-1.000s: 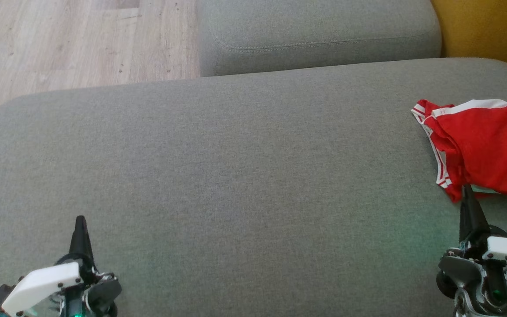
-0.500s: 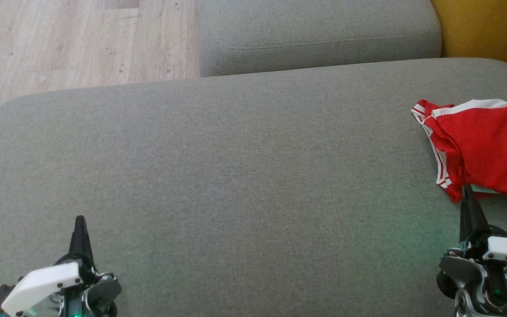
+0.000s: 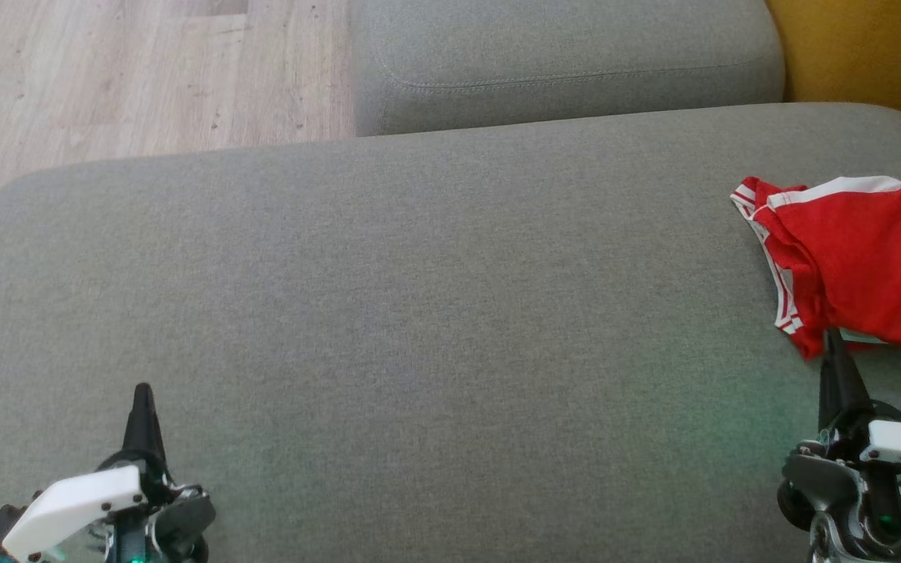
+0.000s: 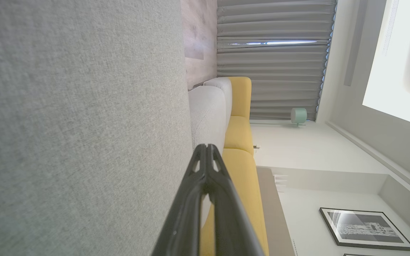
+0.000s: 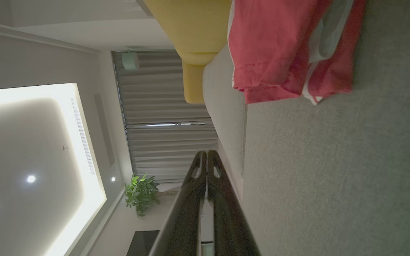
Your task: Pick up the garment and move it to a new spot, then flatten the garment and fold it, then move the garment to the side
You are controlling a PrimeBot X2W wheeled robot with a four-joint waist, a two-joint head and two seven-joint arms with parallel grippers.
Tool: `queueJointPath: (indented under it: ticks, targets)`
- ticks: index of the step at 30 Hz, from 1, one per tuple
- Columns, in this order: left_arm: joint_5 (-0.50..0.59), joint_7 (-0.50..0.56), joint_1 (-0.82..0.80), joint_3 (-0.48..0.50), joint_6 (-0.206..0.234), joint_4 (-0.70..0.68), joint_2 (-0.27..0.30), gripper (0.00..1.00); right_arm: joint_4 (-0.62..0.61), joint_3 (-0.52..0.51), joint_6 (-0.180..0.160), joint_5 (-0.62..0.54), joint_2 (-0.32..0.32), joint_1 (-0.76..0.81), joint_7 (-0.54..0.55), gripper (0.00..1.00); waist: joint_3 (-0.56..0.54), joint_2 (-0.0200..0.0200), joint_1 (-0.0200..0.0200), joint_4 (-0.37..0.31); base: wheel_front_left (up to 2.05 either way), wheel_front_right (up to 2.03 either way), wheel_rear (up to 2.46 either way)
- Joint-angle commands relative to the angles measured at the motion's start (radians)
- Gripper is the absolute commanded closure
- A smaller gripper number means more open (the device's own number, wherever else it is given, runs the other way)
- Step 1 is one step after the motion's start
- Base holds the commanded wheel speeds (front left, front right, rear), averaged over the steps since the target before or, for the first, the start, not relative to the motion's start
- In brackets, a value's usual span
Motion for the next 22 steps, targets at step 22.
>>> queueJointPath:
  ticks: [22]
  targets:
    - [0.009,0.008,-0.051,0.039,-0.007,-0.028,0.007,1.0,-0.031,0.016,-0.001,0.001,-0.01,-0.051,0.009,1.0,0.0,0.0,0.0,0.0,0.0,0.0,0.0]
